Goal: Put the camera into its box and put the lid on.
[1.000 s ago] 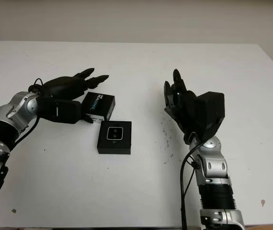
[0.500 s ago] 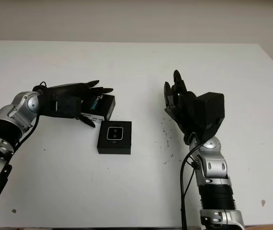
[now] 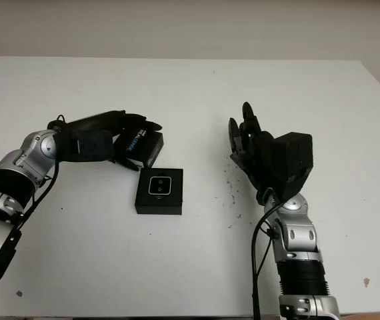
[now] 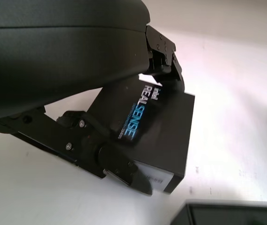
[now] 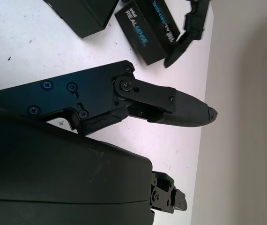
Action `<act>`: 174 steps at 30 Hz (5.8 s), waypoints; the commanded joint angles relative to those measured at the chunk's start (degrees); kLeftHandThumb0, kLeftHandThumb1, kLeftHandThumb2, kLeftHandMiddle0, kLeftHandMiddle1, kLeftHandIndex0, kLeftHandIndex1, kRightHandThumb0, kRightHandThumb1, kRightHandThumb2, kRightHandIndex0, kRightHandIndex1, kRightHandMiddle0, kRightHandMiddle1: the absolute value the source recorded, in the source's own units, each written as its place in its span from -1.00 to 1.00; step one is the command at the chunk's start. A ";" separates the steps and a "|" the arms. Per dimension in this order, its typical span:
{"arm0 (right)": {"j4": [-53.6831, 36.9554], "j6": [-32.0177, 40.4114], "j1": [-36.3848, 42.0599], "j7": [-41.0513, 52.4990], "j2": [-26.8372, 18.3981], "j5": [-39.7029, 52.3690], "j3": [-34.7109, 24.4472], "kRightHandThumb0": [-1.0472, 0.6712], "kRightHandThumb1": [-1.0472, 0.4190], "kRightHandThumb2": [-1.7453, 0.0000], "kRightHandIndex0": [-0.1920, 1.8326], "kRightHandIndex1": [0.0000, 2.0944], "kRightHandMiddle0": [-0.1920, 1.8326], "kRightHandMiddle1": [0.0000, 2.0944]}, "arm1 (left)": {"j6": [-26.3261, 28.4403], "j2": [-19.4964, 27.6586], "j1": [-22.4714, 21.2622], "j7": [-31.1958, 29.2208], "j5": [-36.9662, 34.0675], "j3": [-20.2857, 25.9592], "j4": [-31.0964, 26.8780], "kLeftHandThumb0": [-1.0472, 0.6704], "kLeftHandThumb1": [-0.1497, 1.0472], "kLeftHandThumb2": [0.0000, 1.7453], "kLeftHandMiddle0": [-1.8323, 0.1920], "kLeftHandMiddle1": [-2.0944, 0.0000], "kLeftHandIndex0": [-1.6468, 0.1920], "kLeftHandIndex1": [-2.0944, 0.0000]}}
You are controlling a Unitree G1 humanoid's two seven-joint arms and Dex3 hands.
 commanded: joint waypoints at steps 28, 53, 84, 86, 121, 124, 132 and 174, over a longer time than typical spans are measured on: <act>-0.65 -3.65 2.07 -1.08 1.94 -1.65 1.54 -0.54 -1.00 0.35 -0.94 -0.94 -0.93 -0.94 | 30.84 1.81 6.48 -14.96 -10.69 8.79 -33.58 0.04 0.97 -0.94 0.45 -0.54 0.54 -0.29; -1.31 -6.38 2.67 -4.30 3.85 -6.20 5.08 -0.59 -1.00 0.38 -0.93 -0.95 -0.92 -0.95 | 62.84 5.57 12.59 -36.83 -14.45 6.01 -61.13 -0.07 0.97 -0.94 0.45 -0.49 0.53 -0.40; -1.08 -11.84 3.79 -8.47 4.76 -12.09 7.34 -0.65 -1.00 0.37 -0.89 -0.94 -0.87 -0.94 | 78.40 0.67 18.85 -26.22 -22.06 7.87 -70.94 -0.12 0.92 -0.94 0.53 -0.66 0.56 -0.54; -1.00 -11.94 3.81 -8.60 4.93 -12.13 7.36 -0.65 -1.00 0.37 -0.89 -0.94 -0.86 -0.94 | 77.64 0.63 19.31 -25.71 -21.96 7.47 -71.00 -0.09 0.94 -0.93 0.52 -0.64 0.58 -0.54; -0.69 -12.57 3.49 -9.36 6.26 -12.26 7.41 -0.62 -1.00 0.38 -0.90 -0.95 -0.87 -0.95 | 83.69 1.94 19.98 -27.21 -22.86 3.30 -76.16 0.01 0.95 -0.94 0.41 -0.60 0.58 -0.59; -0.48 -13.06 3.46 -9.40 6.33 -12.32 7.49 -0.61 -1.00 0.38 -0.90 -0.95 -0.87 -0.95 | 85.94 2.47 19.78 -27.49 -22.87 2.45 -77.61 0.00 0.95 -0.94 0.42 -0.57 0.57 -0.58; -0.17 -12.96 3.41 -9.38 6.84 -11.82 7.39 -0.59 -1.00 0.38 -0.91 -0.95 -0.88 -0.95 | 87.45 2.85 20.28 -26.54 -22.97 1.59 -79.01 0.00 0.95 -0.94 0.44 -0.60 0.56 -0.59; 1.38 -13.71 2.71 -10.08 7.08 -11.92 7.29 -0.59 -1.00 0.39 -0.89 -0.94 -0.87 -0.95 | 89.19 -0.46 25.39 -20.41 -23.19 -2.67 -85.29 -0.04 0.95 -0.94 0.40 -0.77 0.59 -0.68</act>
